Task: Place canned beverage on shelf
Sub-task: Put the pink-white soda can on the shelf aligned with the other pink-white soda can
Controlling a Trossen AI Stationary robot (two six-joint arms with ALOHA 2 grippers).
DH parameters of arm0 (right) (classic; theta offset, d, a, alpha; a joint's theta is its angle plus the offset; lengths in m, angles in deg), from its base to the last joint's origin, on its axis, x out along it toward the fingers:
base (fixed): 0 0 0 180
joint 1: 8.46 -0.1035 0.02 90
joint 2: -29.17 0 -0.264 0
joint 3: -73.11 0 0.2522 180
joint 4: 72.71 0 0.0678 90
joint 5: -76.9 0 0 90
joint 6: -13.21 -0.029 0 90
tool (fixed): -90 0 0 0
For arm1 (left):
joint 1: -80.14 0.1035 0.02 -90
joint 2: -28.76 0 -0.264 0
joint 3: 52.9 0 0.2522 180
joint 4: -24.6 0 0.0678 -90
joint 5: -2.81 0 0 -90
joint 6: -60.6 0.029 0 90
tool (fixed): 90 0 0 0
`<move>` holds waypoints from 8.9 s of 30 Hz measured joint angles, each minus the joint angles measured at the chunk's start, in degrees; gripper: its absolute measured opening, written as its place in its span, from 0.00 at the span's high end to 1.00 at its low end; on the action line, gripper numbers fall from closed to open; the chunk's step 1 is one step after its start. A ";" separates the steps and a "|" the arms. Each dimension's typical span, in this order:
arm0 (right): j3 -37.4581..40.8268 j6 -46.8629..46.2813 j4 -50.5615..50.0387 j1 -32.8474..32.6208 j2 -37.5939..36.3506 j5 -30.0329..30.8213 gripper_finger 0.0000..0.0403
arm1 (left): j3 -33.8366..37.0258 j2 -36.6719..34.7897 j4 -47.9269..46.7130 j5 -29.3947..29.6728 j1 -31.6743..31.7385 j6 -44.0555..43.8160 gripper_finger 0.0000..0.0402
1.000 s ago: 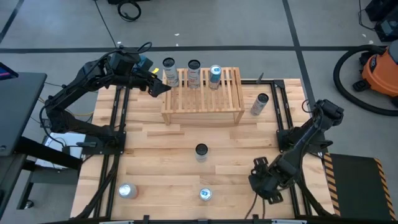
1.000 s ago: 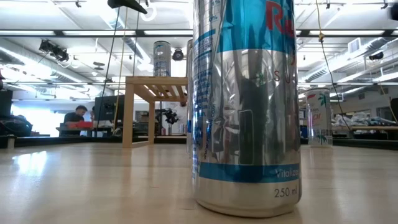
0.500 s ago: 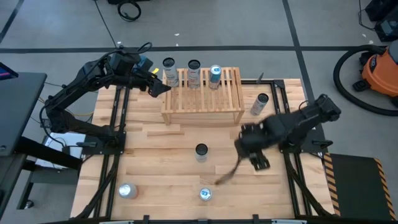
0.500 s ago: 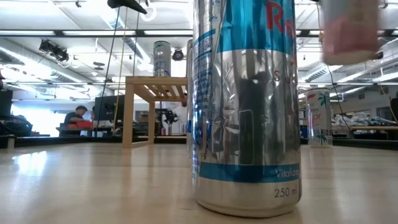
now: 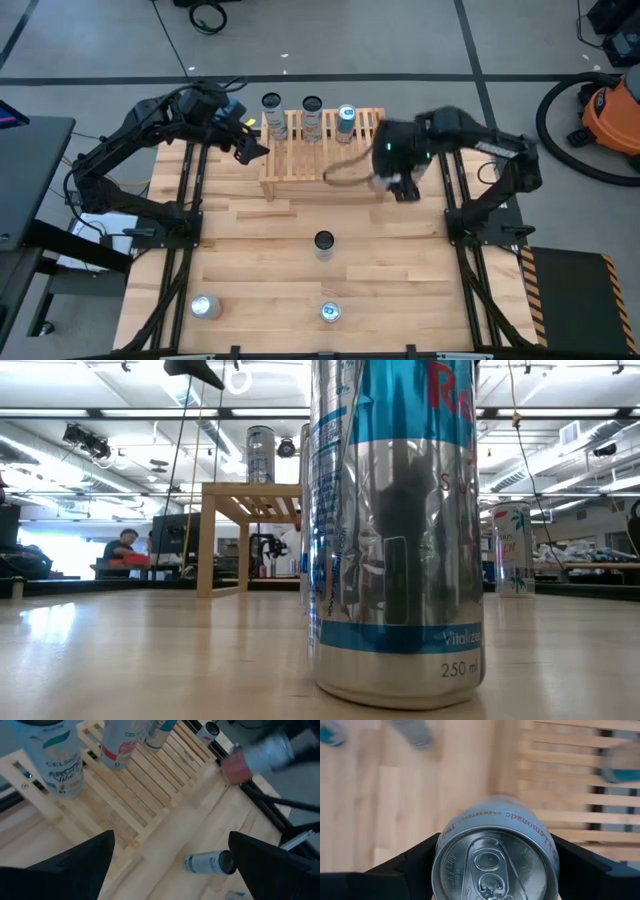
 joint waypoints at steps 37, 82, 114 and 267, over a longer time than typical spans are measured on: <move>-15.36 15.16 0.07 27.34 16.04 -3.53 0.20 | 0.00 7.15 -2.58 0.28 -7.82 5.80 0.02; -11.93 18.55 4.66 30.74 16.12 -4.21 0.05 | 0.00 7.15 -2.45 0.28 -7.82 6.85 0.02; -23.14 -3.46 5.65 28.49 13.80 3.47 0.05 | 0.00 7.13 -2.47 0.42 -7.82 8.55 0.02; 39.74 9.05 57.96 33.19 -19.95 -6.96 0.04 | 0.00 7.08 -6.30 6.51 -7.84 15.64 0.02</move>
